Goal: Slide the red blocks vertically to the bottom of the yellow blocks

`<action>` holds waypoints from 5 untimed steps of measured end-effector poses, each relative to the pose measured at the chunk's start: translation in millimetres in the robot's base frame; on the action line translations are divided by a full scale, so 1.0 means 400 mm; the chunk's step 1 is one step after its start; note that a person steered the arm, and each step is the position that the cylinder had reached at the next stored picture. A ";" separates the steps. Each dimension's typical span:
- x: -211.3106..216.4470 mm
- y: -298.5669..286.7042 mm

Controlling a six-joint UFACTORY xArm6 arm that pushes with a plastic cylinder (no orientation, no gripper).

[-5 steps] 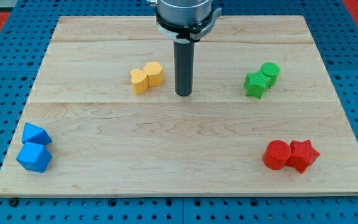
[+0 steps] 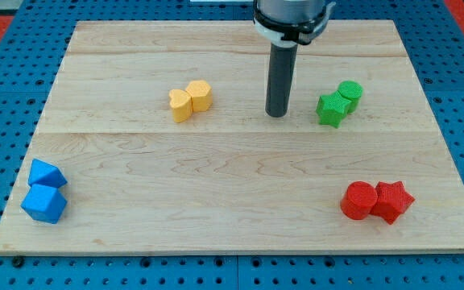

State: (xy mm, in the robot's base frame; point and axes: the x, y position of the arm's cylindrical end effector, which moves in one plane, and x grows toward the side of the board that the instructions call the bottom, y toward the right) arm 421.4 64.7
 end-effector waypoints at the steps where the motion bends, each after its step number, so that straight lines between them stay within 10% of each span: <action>1: 0.131 0.118; 3: 0.302 0.491; 5: 0.433 0.426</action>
State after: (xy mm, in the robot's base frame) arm 594.6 235.0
